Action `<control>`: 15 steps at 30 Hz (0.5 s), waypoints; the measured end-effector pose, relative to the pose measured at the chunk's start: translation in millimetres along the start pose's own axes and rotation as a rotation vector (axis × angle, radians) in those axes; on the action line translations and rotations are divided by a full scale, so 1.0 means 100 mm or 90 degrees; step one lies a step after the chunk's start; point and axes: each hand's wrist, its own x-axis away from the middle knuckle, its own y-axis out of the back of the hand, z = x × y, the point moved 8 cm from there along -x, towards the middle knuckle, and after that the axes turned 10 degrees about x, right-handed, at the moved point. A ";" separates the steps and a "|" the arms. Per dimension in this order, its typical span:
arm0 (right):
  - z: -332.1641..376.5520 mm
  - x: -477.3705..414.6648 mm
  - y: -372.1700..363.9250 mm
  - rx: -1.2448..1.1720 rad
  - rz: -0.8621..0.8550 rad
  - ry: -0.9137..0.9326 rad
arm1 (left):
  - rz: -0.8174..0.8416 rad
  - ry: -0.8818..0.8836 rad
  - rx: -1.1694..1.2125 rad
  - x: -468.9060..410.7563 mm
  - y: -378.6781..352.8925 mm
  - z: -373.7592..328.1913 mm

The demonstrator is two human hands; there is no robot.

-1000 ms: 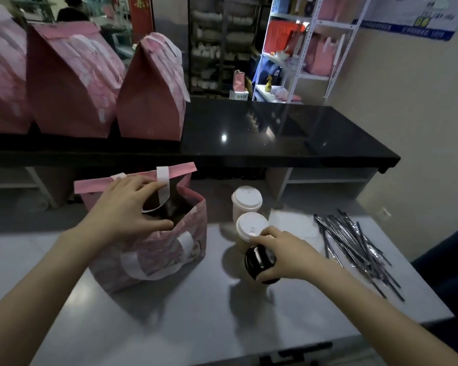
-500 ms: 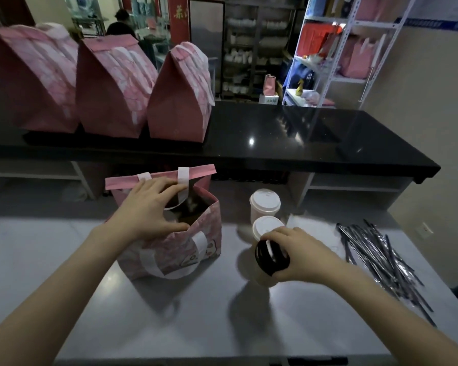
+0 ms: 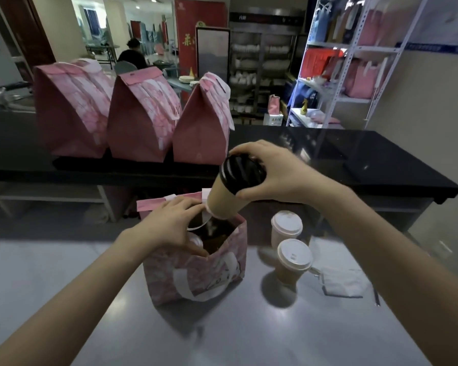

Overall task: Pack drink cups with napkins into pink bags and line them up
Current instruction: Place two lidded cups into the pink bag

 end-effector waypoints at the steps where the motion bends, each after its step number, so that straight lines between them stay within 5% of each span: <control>1: 0.07 -0.06 -0.10 0.000 0.020 0.008 | -0.003 -0.014 0.007 0.00 0.00 0.02; 15: -0.02 -0.01 -1.14 0.259 0.226 0.041 | 0.042 -0.005 0.001 0.17 -0.03 0.46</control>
